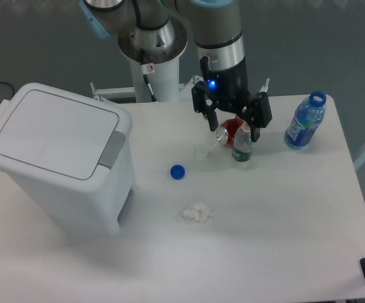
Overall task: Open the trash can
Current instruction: 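Lift the open gripper up from the red can and bottles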
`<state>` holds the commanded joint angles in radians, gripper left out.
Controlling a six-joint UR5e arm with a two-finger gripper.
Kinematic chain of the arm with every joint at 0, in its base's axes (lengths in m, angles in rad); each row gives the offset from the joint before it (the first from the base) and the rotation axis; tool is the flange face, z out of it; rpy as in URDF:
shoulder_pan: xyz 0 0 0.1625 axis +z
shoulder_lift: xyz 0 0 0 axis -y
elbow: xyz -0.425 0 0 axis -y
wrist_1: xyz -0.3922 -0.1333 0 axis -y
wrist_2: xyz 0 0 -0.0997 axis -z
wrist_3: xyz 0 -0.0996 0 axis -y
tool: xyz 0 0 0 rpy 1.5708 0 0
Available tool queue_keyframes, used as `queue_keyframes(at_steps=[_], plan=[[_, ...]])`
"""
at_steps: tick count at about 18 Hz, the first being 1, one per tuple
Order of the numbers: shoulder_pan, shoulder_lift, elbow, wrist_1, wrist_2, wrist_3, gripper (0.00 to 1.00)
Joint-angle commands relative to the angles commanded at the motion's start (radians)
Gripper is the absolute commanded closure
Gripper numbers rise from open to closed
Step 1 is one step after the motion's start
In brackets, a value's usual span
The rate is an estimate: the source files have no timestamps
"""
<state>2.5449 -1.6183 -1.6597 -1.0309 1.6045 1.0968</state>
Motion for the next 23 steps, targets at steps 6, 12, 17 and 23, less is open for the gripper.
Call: queue_keyframes(at_steps=[6, 12, 17, 23], plan=[[0.000, -0.002, 0.014, 0.003, 0.000, -0.018, 0.00], [-0.003, -0.012, 0.047, 0.003, 0.006, -0.084, 0.00], [-0.006, -0.017, 0.074, 0.003, 0.008, -0.243, 0.00], [-0.040, -0.060, 0.138, 0.006, 0.002, -0.370, 0.00]])
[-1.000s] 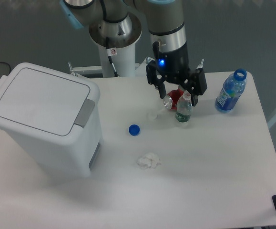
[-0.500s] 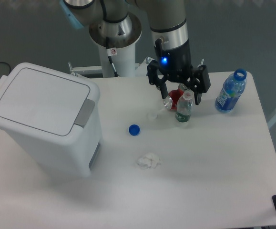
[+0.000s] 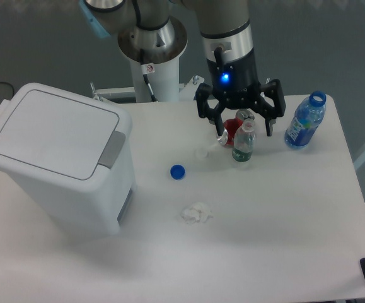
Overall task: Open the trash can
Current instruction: 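Lift the open gripper up from the red can and bottles, then move the gripper over toward the trash can lid's hinged edge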
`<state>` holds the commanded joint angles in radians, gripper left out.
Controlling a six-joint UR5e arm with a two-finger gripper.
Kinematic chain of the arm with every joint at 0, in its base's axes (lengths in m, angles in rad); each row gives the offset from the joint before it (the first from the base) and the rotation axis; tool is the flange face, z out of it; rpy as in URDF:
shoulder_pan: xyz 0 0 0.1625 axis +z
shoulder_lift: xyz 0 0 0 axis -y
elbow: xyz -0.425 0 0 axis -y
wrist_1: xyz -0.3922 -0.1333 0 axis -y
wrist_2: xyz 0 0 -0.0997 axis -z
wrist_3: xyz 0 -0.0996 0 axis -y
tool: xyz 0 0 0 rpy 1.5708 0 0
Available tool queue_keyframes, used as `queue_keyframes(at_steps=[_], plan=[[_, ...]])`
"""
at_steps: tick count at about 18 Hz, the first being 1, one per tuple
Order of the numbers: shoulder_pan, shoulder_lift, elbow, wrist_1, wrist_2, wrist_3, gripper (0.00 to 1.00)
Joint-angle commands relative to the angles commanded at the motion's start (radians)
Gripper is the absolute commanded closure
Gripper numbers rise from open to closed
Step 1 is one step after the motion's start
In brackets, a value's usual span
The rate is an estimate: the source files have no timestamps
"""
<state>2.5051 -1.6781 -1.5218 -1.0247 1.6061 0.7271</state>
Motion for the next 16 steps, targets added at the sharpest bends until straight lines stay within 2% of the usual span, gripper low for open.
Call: queue_keyframes(at_steps=[3, 5, 9, 16], plan=[[-0.049, -0.017, 0.009, 0.046, -0.005, 0.002, 0.00], [-0.068, -0.018, 0.009, 0.048, -0.006, -0.011, 0.00], [-0.089, -0.012, 0.003, 0.045, -0.084, -0.193, 0.00], [-0.110, -0.008, -0.011, 0.041, -0.126, -0.360, 0.00]])
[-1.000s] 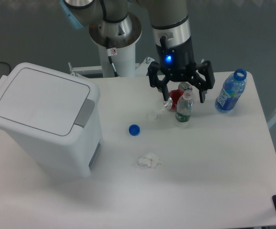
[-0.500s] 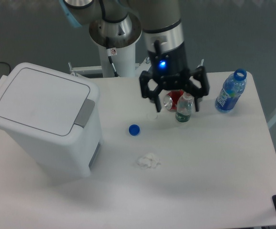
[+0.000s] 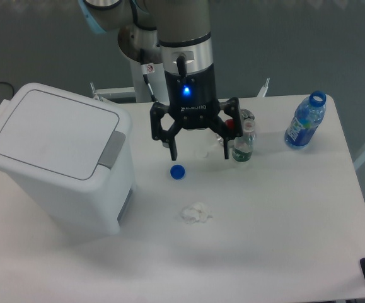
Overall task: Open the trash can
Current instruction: 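Move the gripper over toward the trash can lid's hinged edge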
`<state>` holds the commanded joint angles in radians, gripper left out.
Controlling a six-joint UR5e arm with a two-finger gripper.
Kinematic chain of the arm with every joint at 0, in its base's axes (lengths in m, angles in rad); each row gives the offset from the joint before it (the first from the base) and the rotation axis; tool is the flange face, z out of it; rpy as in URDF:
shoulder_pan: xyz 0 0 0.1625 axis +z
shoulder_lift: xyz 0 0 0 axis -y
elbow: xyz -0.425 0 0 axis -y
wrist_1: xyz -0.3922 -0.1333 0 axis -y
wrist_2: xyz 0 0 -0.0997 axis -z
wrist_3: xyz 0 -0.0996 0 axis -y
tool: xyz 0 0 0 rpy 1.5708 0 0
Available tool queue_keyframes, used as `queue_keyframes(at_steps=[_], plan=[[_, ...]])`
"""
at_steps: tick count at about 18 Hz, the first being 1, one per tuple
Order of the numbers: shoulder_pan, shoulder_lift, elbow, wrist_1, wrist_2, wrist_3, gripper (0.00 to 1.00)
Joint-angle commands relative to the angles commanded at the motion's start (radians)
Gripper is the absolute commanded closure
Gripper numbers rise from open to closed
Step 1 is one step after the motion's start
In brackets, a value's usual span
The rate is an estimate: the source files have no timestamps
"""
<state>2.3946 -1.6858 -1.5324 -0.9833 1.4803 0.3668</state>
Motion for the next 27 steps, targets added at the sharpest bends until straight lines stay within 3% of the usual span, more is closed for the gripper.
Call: queue_keyframes(at_steps=[7, 10, 12, 17, 21, 27], plan=[[-0.055, 0.005, -0.040, 0.000, -0.040, -0.057, 0.00], [-0.042, 0.003, -0.037, -0.015, -0.123, -0.141, 0.00], [-0.037, 0.008, -0.037, -0.041, -0.136, -0.141, 0.00], [-0.003, 0.012, -0.040, -0.044, -0.238, -0.147, 0.00], [0.015, 0.029, -0.043, -0.083, -0.250, -0.147, 0.00], [0.017, 0.034, -0.078, -0.086, -0.259, -0.150, 0.00]])
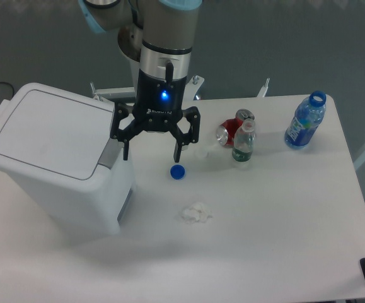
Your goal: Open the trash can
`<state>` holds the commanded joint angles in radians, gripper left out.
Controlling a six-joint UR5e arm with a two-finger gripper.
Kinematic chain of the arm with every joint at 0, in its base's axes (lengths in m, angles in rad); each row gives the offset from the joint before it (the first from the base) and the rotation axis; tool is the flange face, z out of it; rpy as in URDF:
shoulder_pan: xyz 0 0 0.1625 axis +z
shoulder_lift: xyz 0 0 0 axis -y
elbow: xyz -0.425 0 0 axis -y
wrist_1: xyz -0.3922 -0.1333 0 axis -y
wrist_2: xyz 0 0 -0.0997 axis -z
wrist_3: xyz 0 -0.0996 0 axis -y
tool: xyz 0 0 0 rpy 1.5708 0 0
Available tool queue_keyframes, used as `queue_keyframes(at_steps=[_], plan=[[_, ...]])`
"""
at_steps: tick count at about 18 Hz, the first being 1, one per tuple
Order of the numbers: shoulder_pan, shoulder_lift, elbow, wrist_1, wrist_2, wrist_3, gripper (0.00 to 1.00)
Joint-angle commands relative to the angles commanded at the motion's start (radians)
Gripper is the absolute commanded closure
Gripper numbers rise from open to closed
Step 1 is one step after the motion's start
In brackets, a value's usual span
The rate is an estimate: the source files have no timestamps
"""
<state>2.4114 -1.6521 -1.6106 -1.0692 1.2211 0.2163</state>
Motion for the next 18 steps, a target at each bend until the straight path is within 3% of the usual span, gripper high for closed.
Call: queue_keyframes(at_steps=[5, 18], plan=[[0.044, 0.008, -0.011, -0.011, -0.109, -0.032, 0.00], [0.051, 0.005, -0.040, -0.012, -0.140, -0.031, 0.00]])
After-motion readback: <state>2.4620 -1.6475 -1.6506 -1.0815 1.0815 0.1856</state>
